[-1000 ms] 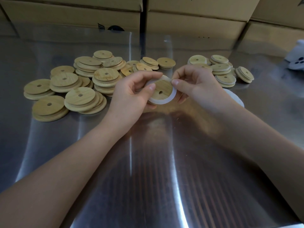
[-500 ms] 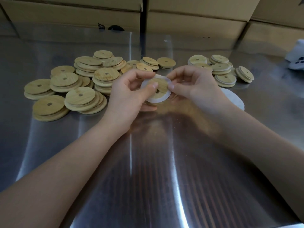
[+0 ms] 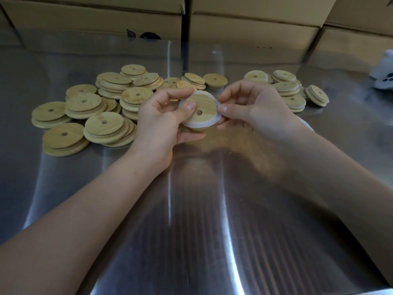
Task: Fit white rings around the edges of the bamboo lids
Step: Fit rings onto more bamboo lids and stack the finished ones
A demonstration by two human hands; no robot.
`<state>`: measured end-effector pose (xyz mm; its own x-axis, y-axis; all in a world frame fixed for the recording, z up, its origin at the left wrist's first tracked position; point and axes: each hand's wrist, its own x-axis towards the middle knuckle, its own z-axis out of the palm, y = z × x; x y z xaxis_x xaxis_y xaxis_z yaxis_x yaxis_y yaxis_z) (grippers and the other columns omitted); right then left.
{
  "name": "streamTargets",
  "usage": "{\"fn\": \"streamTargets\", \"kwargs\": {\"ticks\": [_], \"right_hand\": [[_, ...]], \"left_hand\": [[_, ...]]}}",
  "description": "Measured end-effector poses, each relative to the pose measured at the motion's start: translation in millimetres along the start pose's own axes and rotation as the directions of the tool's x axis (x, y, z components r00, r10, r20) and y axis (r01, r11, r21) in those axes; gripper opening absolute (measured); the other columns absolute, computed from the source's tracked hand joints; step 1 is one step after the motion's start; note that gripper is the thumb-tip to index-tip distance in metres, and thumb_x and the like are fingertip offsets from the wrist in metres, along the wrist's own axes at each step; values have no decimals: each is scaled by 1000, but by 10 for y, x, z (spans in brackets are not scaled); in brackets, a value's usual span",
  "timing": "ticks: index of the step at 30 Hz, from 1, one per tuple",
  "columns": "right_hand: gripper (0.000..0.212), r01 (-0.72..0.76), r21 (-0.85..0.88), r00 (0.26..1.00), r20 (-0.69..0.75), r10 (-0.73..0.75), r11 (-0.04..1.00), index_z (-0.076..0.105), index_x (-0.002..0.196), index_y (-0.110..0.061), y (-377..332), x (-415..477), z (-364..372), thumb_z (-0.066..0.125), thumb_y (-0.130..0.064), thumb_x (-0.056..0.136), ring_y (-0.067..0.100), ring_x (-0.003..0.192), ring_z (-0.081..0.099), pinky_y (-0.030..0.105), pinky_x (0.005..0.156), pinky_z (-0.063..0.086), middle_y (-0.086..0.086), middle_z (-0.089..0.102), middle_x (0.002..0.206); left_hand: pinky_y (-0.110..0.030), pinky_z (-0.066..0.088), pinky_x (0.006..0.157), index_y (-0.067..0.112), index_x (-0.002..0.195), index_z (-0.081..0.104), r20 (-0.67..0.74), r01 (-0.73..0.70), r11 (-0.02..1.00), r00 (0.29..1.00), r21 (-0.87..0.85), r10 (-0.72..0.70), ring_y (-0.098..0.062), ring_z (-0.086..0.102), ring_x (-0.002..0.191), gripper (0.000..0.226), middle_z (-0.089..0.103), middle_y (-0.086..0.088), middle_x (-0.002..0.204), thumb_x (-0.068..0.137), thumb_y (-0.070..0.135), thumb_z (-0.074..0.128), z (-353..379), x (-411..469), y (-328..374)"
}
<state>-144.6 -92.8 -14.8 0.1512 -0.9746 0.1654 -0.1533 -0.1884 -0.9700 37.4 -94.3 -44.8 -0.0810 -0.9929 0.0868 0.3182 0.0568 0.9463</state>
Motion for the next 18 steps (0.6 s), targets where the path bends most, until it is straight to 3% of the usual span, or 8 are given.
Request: {"fn": "streamTargets", "kwargs": {"ticks": [6,9,12,15,18], "right_hand": [[17,87,-79,994,-60,-92,993,64,86,-10,10,-34,68,66,7,86,13,64,68,25,64,57,-5,68,68],[20,112,-73,989,-90,-118,991,64,86,-11,25,-55,130,67,8,84,11,66,64,24,65,56,-1,64,72],[25,141,-100,981,-116,-153,985,63,86,-13,35,-69,172,67,11,83,12,65,61,28,67,58,2,62,73],[29,182,-184,971,-119,-206,966,60,88,-16,25,-73,170,68,11,81,10,67,62,37,75,59,4,63,75],[30,201,-237,965,-121,-235,950,59,89,-17,37,-75,179,69,9,80,11,70,64,41,78,58,4,64,78]], "left_hand": [[-44,60,67,20,115,66,132,37,999,991,-17,-34,-28,72,97,33,68,-9,108,95,-3,55,-24,14,10],[-46,61,71,23,120,64,154,76,997,985,-4,-75,-26,71,100,41,64,-7,115,93,-6,54,-9,19,20],[-47,60,79,19,115,67,159,81,992,983,93,-95,-25,69,105,30,68,-6,113,92,1,60,-6,17,17],[-37,60,82,18,104,69,136,-103,945,989,311,63,-15,70,96,20,72,0,101,86,8,71,-8,-2,14],[-31,58,82,25,105,65,145,-266,839,964,474,224,-9,70,89,29,72,3,96,84,8,75,8,-20,17]]}}
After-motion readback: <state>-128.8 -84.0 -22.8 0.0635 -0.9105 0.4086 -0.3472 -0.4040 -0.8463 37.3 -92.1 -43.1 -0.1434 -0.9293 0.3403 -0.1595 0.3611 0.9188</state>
